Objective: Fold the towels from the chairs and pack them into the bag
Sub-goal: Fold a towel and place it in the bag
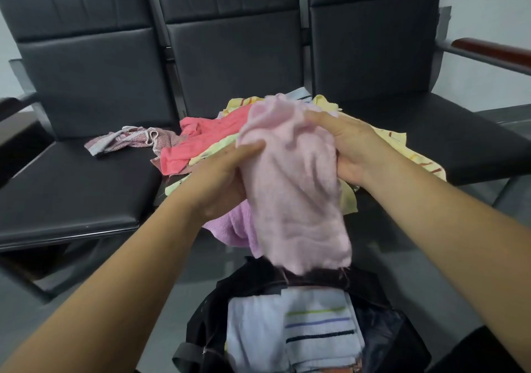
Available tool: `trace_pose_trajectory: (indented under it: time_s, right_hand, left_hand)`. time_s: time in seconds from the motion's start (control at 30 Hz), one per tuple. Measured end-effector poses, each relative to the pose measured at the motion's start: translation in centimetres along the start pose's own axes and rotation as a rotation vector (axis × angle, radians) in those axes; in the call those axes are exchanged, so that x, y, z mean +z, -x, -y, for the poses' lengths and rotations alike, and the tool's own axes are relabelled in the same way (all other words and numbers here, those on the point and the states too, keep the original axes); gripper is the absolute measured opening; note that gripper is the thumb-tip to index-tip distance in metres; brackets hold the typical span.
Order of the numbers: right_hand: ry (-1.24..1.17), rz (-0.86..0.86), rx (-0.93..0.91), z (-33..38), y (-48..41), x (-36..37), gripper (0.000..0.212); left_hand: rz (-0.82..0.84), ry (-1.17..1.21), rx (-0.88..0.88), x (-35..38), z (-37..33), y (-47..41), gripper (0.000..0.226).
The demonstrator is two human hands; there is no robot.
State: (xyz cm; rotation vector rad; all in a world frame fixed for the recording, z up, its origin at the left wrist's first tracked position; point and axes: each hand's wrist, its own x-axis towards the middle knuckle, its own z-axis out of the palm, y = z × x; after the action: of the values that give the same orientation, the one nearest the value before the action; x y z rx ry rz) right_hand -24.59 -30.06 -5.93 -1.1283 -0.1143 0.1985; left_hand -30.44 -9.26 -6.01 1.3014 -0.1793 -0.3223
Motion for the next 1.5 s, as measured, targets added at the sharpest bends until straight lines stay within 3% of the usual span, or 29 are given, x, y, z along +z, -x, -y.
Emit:
trace_pose_trajectory:
  time_s: [0.13,0.23,0.3,0.4,0.5,0.6,0.73,0.87,1.0,1.1,1.2,1.3,1.43,1.5]
  right_hand:
    - [0.054,0.117,0.124,-0.6,-0.4,-1.2,0.060]
    - [0.076,0.291,0.179,-1.0,0.1,-2.1,0.056]
    - [0.115,0.316,0.156,-1.2,0.4,-2.2,0.061]
    - [0.155,0.192,0.106,-1.5,0.3,-1.7,0.055]
    - [0.199,0.059,0.011,-1.3,-0.3,-2.0,0.035]
    - [0.346,-0.018,-0.085,-0.7,-0.6,-2.5,0.021]
    - [0.494,-0.025,-0.161,-0.9,-0.2,-2.1,0.016]
    - [0.544,-0.038,-0.145,-1.2,-0.2,-1.7,0.019]
    - [0.417,-0.132,-0.136,-1.1,-0.2,-1.7,0.016]
    - [0.139,-0.130,-0.045,-0.5,0.2,-1.8,0.017]
    - [0.100,-0.034,-0.004,-0.1,0.1,-2.0,0.026]
    - [0.231,0.021,-0.041,-0.2,0.4,-1.9,0.033]
    - [0.823,-0.092,-0.226,0.6,1.3,-1.2,0.035]
    - [1.006,-0.153,-0.320,0.9,1.6,-0.9,0.029]
  left_hand:
    - [-0.161,0.228,-0.018,0.5,-0.6,0.0,0.043]
    - [-0.185,0.319,0.004,0.2,-0.9,0.0,0.042]
    - [-0.194,0.354,0.021,-0.2,-0.9,0.0,0.042]
    - [-0.145,0.276,0.043,-1.2,-0.7,-0.1,0.043]
    - [-0.091,-0.091,0.107,-2.6,-0.8,-0.2,0.041]
    - [-0.143,-0.324,0.114,-3.7,-0.6,-0.2,0.040]
    - [-0.228,-0.388,0.149,-4.3,0.1,-0.6,0.042]
    - [-0.286,-0.235,0.144,-4.4,0.3,-1.0,0.048]
    - [-0.167,-0.159,0.148,-4.5,0.3,-0.9,0.042]
    - [-0.253,-0.248,0.150,-4.6,0.4,-0.8,0.041]
    - [-0.366,-0.305,0.143,-4.9,0.8,-1.0,0.042]
    - [-0.416,-0.255,0.150,-5.1,0.8,-1.0,0.038]
    - [-0.486,-0.306,0.233,-5.0,0.6,-0.9,0.021]
    - [-0.511,-0.335,0.279,-5.0,0.5,-0.9,0.013]
